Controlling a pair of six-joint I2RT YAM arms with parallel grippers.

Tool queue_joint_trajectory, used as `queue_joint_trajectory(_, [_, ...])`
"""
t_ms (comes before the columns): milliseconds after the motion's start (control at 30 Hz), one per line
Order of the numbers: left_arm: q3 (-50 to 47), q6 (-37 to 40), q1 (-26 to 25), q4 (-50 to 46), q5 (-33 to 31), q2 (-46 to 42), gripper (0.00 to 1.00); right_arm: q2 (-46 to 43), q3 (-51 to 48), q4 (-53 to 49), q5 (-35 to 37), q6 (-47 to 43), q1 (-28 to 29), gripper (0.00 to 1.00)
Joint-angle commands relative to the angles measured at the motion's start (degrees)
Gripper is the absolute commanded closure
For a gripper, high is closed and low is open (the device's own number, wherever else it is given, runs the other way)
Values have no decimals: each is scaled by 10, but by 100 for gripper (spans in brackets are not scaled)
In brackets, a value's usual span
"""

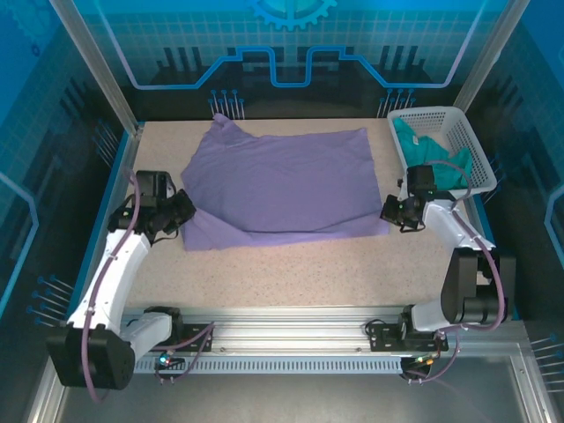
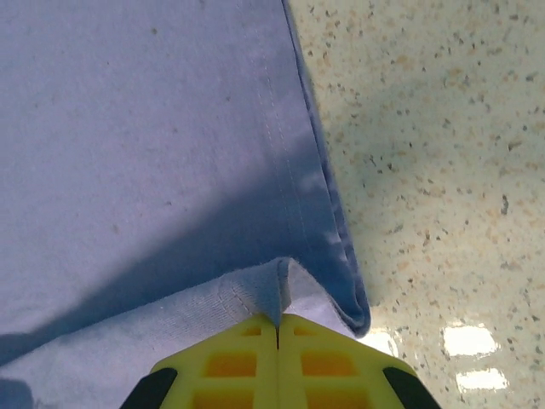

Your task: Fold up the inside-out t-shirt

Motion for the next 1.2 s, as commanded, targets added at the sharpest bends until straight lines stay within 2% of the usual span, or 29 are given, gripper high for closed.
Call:
queue_joint_trajectory(0, [28,20,10,32,22,31,100,21,22,7,3,-7,8,100])
queue_joint_trajectory(467, [123,29,32,67,24,160,100,104,103,19,11,0,16,100])
queue_joint_trajectory(767, [191,20,45,99,-1,272,100,215,213,25,24,5,33,98])
queue_joint_trajectory(967, [276,-3,53,120,-22,398,96,315,326,0,52,-13,38,80])
queue_joint_trajectory(1033, [309,-8,54,127,-17,434,90,324,346,-4,56,-21,36,76])
queue_joint_trajectory(1100, [339,-8,56,119,-18,462,70,313,344,-4,52,-25,39,71])
queue_joint_trajectory(1167, [351,-9,59,112,-13,470,60,282,318,4,49,-32,44,68])
